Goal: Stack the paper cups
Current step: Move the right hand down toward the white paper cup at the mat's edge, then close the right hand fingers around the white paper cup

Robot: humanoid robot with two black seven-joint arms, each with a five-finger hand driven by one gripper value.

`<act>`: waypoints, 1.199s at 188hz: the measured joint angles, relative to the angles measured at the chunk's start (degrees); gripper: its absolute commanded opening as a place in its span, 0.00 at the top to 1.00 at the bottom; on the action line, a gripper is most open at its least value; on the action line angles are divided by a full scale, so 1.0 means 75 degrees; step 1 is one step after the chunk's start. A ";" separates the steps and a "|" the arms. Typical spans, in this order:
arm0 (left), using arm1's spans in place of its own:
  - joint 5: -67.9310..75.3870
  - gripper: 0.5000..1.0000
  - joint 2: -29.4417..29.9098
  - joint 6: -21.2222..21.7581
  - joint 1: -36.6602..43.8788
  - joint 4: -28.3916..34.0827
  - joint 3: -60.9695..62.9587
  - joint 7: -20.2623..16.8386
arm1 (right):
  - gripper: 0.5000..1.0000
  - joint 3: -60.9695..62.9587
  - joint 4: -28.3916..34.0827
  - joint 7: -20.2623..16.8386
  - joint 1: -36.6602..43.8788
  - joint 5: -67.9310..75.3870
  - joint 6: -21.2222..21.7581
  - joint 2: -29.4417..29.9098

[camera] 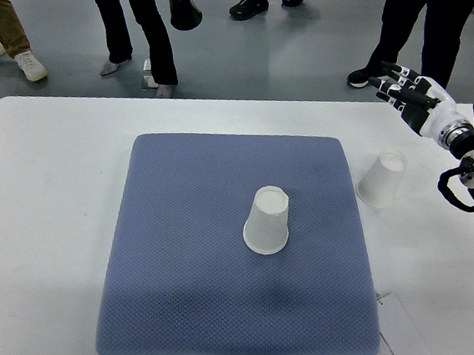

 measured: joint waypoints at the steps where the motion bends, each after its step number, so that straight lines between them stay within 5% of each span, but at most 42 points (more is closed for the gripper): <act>1: 0.0000 0.00 0.0000 0.0000 0.0000 0.0000 0.0000 0.0000 | 0.19 -0.0013 0.0005 0.0000 0.0001 -0.0012 0.0015 -0.0025; 46: 0.0000 0.00 0.0000 0.0000 0.0001 0.0000 0.0000 0.0000 | 0.19 -0.1406 0.0626 0.1014 0.0411 -0.2215 0.1026 -0.1648; 82: 0.0000 0.00 0.0000 0.0000 0.0001 -0.0001 0.0000 0.0000 | 0.19 -0.2475 0.1796 0.2055 0.0646 -0.4762 0.1127 -0.2510; 137: 0.0000 0.00 0.0000 0.0000 0.0001 -0.0002 0.0000 0.0000 | 0.19 -0.3447 0.2338 0.2427 0.0583 -0.7377 0.0206 -0.2500; 226: 0.0000 0.00 0.0000 0.0000 0.0001 -0.0002 0.0000 0.0000 | 0.19 -0.4162 0.1773 0.2395 0.0634 -0.7799 -0.0843 -0.2167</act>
